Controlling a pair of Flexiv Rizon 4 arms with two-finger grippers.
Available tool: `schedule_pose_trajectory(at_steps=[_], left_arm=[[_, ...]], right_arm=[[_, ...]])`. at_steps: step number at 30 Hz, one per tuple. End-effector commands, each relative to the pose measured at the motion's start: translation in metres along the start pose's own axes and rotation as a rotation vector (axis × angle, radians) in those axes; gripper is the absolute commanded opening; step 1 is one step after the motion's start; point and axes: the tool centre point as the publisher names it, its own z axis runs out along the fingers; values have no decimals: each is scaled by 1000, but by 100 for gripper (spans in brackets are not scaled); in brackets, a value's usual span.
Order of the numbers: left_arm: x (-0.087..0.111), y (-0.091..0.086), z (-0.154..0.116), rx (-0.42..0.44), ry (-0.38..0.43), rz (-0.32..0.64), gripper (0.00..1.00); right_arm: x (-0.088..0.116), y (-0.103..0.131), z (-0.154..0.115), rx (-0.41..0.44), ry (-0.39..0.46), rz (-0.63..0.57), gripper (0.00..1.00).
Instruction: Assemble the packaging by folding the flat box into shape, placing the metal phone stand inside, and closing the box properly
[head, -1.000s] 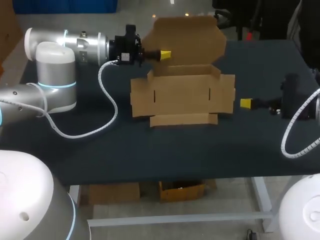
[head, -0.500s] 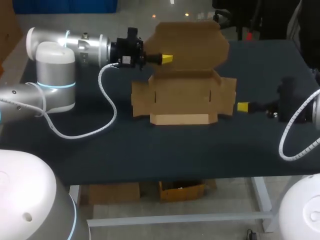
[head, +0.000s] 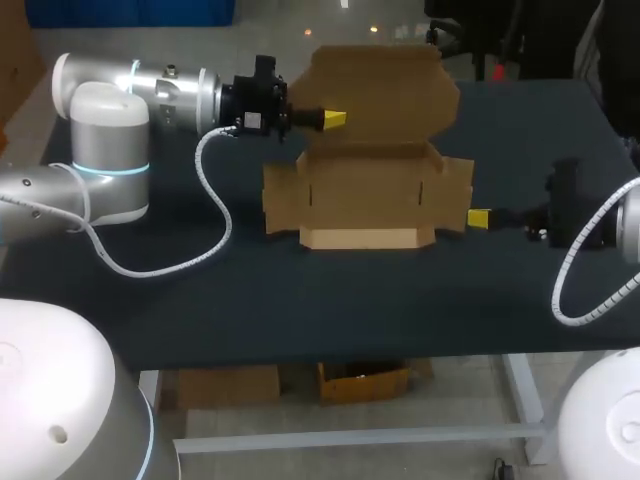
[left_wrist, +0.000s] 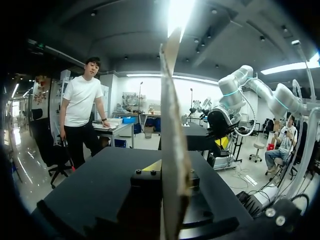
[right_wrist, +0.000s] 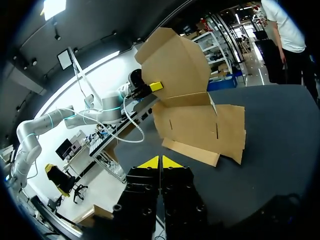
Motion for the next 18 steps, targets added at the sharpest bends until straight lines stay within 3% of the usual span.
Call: schedule_pose_trajectory(at_steps=[1,9,18], left_arm=[[1,1,-1,4,4,2,0],[2,1,-1,5,6,2,0],[2,1,-1,5,6,2,0]], right_arm=[[2,-7,12,-12,-55,-18,0],[3,-23,29,-87,-128,-55,0],[3,-23,29,-87,-128,-55,0]])
